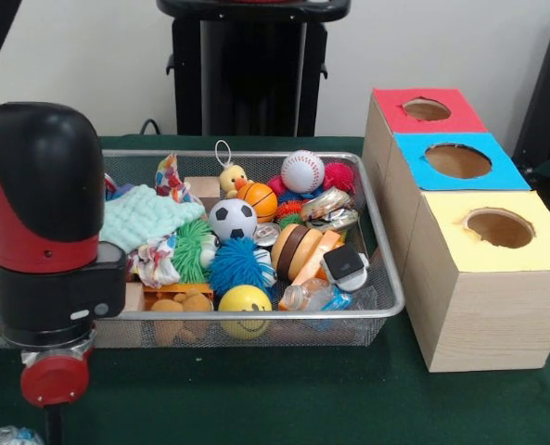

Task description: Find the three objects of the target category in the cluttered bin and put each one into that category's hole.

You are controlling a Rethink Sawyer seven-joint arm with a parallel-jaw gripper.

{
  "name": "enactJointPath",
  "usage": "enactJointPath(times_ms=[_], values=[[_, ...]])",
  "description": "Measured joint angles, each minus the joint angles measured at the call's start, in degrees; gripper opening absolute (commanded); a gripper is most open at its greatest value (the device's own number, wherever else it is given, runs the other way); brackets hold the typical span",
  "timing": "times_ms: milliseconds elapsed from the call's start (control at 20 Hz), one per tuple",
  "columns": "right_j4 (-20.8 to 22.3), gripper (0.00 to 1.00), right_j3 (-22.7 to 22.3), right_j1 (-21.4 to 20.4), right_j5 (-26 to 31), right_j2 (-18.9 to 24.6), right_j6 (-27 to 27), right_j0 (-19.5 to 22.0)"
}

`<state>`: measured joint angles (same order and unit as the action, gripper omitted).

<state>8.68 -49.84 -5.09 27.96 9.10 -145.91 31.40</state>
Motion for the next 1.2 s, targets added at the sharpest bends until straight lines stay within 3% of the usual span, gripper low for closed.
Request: enactJointPath(times_ms=[350,500,650,900,1200], values=[[-6.0,0.00,-7.6,-4.0,0.4,1.4,0.0,2.6],[-10.8,0.00,-12.8,-8.0,4.8,1.4,0.0,3.3],[-12.6,0.00,-14.2,-10.1,9.8,1.4,0.0,3.2],[-13.2,0.00,-14.0,-12.5,15.5,1.4,0.0,2.7],[-10.6,0.00,-9.3,-11.3,10.3,-0.5,0.0,0.7]])
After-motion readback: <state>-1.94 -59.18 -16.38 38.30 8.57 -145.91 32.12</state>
